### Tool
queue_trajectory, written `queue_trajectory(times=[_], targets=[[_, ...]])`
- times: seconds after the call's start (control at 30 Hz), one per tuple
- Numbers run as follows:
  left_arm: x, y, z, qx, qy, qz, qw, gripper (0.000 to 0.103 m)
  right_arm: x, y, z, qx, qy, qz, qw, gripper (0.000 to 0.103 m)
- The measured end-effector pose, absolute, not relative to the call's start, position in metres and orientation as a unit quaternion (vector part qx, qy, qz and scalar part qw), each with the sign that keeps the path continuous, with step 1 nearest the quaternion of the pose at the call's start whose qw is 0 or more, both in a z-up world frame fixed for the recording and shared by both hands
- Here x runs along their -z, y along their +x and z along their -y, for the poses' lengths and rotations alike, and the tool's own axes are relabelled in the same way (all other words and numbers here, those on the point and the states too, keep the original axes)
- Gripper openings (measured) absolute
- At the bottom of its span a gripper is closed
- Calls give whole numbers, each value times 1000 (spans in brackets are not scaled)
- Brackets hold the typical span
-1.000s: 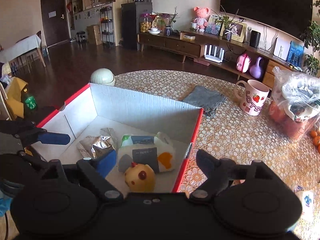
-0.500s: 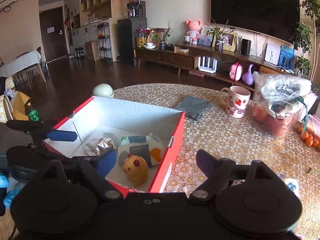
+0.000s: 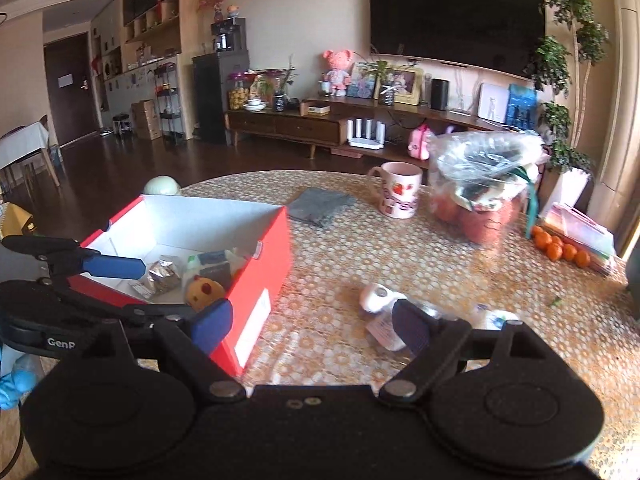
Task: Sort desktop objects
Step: 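Withdraw both grippers from the box toward the table, then reach the left gripper to the pink binder clip while the right reaches the pink ridged tray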
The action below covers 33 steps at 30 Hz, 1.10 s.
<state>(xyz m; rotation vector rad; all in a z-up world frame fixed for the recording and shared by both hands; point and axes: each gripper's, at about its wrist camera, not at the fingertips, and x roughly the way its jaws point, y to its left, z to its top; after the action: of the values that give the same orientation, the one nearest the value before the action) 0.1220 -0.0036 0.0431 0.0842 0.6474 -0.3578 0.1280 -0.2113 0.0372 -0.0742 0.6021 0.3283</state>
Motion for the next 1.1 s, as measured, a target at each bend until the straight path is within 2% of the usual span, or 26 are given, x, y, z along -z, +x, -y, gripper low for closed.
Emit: queue_trajectory(times=[0.63, 1.1], targets=[[-4, 122, 115, 264, 86, -291, 916, 79, 6, 106, 320, -38, -14, -320, 947, 86], [28, 156, 169, 279, 120, -290, 908, 79, 50, 115, 362, 5, -12, -339, 941, 85]])
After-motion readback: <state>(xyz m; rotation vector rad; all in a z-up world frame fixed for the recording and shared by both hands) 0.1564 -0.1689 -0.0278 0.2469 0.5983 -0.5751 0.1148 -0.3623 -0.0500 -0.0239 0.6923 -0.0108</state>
